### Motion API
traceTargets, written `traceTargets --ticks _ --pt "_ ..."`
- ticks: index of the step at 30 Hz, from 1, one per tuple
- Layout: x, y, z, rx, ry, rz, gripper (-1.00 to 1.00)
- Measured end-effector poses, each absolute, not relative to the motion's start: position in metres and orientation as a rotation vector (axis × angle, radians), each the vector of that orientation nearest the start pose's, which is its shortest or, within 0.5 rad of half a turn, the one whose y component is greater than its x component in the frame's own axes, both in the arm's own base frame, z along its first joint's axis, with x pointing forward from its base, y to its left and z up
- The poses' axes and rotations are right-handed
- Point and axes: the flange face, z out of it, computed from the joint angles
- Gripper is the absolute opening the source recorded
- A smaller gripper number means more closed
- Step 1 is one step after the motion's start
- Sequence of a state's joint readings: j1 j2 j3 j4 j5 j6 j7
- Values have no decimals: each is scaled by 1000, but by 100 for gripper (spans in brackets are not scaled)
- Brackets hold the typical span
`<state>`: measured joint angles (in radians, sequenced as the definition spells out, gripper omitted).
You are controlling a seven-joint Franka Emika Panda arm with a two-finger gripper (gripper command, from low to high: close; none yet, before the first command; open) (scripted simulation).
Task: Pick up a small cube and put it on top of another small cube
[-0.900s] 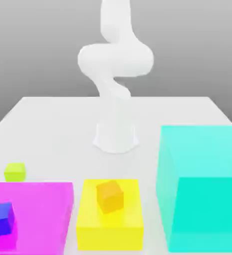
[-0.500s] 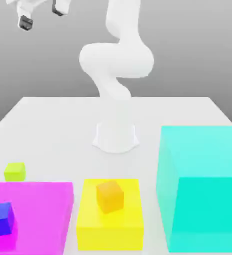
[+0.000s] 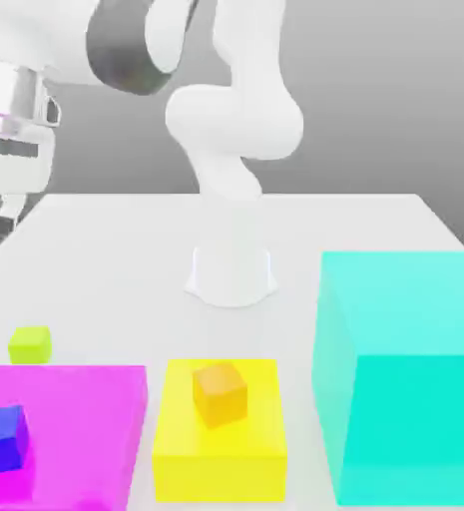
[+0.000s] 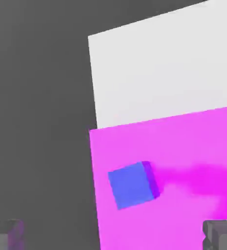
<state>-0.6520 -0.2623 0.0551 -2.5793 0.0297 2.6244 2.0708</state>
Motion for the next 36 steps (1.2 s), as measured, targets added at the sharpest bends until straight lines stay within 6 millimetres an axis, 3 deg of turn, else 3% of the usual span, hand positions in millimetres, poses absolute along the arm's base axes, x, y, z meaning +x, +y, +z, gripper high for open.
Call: traceTargets --ticks 7,11,17,19,24,25,31,36 --pt "325 -296 308 -8 2994 -193 0" --pt "287 -315 266 396 3018 -122 0" --pt "230 -326 209 990 2960 -23 0" --pt "223 -325 190 1089 2941 -5 0" --pt "221 -324 141 1117 2936 0 0" --pt "221 -323 133 1118 2936 0 -100" --pt "221 -323 130 1117 2934 -2 -100" --pt "221 -325 166 1118 2934 -2 -100"
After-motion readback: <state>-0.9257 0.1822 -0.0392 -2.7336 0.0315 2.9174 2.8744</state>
